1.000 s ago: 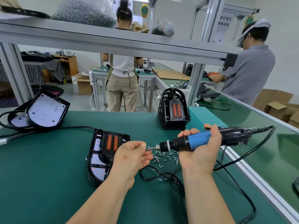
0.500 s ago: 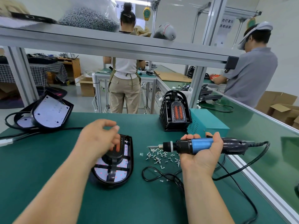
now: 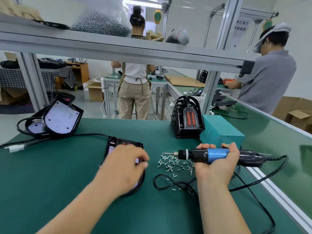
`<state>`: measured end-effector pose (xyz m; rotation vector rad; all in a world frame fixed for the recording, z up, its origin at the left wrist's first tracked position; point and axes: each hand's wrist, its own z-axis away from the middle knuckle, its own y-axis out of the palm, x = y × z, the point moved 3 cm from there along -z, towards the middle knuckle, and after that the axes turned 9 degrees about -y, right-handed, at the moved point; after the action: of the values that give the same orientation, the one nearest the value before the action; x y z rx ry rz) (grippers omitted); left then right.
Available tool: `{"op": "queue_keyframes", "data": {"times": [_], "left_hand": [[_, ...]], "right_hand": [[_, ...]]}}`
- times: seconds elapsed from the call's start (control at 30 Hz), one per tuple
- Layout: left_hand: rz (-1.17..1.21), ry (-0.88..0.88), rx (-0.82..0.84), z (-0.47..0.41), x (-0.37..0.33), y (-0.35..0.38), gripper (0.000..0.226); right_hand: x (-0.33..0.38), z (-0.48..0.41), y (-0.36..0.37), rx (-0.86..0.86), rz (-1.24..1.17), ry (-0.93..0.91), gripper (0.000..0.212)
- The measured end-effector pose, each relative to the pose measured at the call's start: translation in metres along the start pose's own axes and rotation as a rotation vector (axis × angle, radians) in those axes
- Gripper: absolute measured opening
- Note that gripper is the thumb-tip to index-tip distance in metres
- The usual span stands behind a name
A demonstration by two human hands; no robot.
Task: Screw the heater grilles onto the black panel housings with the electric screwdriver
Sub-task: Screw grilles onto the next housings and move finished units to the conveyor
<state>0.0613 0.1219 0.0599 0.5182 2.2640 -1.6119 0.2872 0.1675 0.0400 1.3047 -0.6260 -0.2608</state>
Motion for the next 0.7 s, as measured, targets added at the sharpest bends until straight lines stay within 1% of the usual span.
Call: {"op": "queue_keyframes", "data": {"times": [0.03,0.1,0.17,0.23,0.33,0.5,0.7], "left_hand": [[-0.096,0.049,0.049,-0.001,-0.012,0.012,0.020],[-0.323,0.068,0.109,-0.006,-0.025,0.032,0.030],[-0.503,0.075,0.137,-0.012,-0.031,0.040,0.030],[-0.617,0.061,0.172,-0.018,-0.026,0.042,0.030],[-0.634,0.010,0.185,-0.023,-0.008,0.036,0.034],[-0.577,-0.025,0.192,-0.017,0.008,0.035,0.037],[-0.578,-0.043,0.125,-0.012,0.008,0.045,0.026]], "right_hand": [[0.001,-0.001,0.000,-0.033,-0.006,0.012,0.025],[0.001,-0.003,0.000,-0.057,0.001,0.008,0.025],[0.001,-0.004,0.000,-0.060,0.013,0.015,0.025],[0.002,-0.002,0.001,-0.057,0.027,0.015,0.024],[0.001,-0.003,0.001,-0.058,0.029,0.030,0.024],[-0.003,-0.002,0.000,-0.048,0.034,0.036,0.023],[-0.004,-0.002,-0.001,-0.038,0.043,0.035,0.022]]}}
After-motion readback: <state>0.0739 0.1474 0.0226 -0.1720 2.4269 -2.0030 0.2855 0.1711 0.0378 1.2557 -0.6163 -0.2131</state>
